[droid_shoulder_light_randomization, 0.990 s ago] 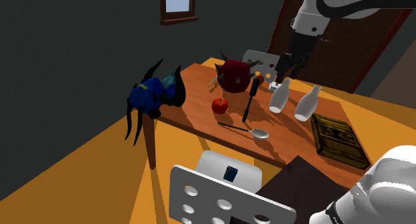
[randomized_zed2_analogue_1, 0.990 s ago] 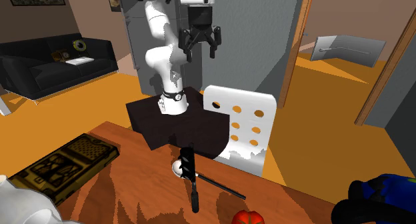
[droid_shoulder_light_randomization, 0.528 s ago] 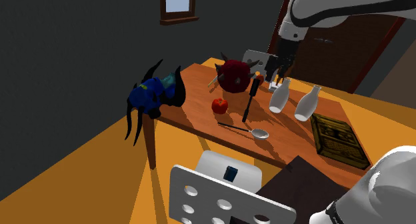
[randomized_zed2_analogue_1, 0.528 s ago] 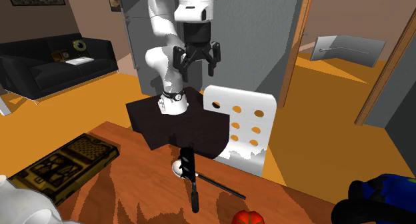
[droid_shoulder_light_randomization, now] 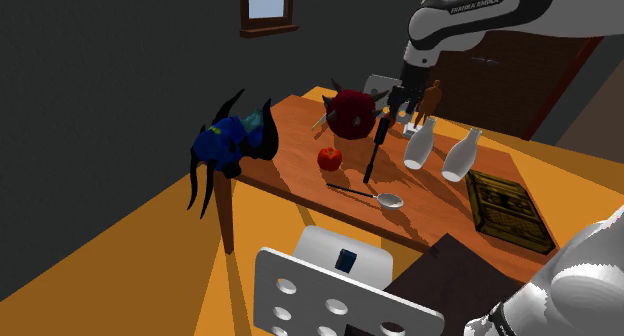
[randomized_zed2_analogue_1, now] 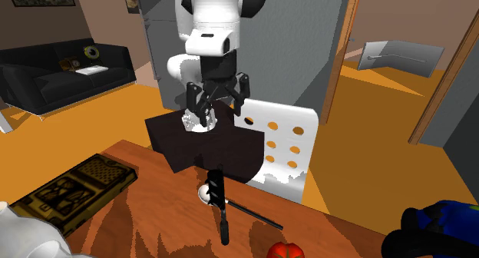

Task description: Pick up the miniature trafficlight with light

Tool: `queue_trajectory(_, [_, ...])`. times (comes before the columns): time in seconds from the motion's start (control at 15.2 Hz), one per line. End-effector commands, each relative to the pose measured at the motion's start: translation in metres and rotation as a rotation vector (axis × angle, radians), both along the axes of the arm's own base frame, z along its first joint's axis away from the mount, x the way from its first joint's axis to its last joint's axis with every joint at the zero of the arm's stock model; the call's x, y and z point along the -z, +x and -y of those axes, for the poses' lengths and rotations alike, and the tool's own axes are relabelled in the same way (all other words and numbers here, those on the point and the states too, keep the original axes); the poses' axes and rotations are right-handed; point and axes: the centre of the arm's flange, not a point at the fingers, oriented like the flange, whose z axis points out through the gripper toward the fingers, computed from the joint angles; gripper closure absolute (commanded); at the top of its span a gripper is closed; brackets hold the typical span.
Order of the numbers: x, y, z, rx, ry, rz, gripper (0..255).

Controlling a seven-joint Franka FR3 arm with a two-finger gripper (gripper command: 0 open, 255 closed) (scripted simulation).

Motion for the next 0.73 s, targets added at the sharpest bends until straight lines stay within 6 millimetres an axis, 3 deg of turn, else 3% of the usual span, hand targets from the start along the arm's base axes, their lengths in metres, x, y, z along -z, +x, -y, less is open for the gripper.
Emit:
queue_trajectory(0.0, [0.009,0.021,0.014,-0.005,-0.001,-0.001,0])
queue_trajectory(0.46, [0.042,0.088,0.068,-0.018,-0.004,-0.006,0])
queue_trajectory(0.66, [0.054,0.090,0.070,-0.019,-0.004,-0.006,0])
